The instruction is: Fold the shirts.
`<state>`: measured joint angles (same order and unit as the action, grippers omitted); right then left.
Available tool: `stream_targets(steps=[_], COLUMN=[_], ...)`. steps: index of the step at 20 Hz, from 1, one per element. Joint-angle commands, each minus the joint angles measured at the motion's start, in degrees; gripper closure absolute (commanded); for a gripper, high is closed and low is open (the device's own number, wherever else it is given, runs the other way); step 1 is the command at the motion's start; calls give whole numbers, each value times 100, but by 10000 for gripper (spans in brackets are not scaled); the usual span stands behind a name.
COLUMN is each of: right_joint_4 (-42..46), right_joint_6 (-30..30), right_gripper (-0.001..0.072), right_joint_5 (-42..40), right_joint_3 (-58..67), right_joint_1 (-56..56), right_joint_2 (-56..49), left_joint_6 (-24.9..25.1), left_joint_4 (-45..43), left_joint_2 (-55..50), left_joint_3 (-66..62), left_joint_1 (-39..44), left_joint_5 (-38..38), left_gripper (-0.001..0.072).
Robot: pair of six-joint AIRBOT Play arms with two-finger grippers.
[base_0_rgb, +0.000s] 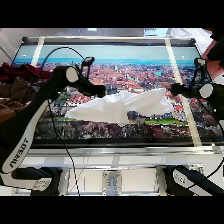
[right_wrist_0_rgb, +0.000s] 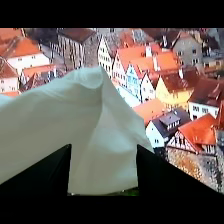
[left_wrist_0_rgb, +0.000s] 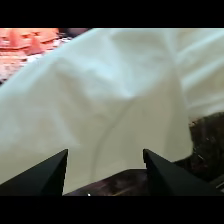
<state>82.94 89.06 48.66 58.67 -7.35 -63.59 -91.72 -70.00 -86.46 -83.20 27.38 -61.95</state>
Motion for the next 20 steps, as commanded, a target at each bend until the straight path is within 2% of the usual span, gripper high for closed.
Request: stream_targets(steps=[1,5,7,11,13,19,20], right_joint_4=[-863,-1880,-2326,-3331,-3427,-3716,-3921], right_joint_6=[-380,-719,-1025,-1790,-1897,-2245,-2404], right_gripper=[220,220,221,221,221,224,250], right_joint_5=[109,-745,-804,-748,-750,-699,-686], right_joint_3=[-527,-1178,-1207,-1204,-1204,-1204,-1204], right_joint_1=[-166,-166,-166,-160,-157,-146,-118], right_joint_2=[68,-181,-542,-1298,-1493,-1679,-1711], left_joint_6=[160,-52,-282,-472,-476,-575,-601], left_joint_4=[468,251,105,-352,-348,-334,-334], left_joint_2=[-236,-525,-684,-1023,-1093,-1093,-1093], left_joint_3=[201,291,293,291,291,291,291], left_joint_1=[761,1537,1755,1987,1985,1982,1982], left_joint_5=[201,1049,1331,1292,1290,1325,1325], left_gripper=[157,157,157,151,117,118,117])
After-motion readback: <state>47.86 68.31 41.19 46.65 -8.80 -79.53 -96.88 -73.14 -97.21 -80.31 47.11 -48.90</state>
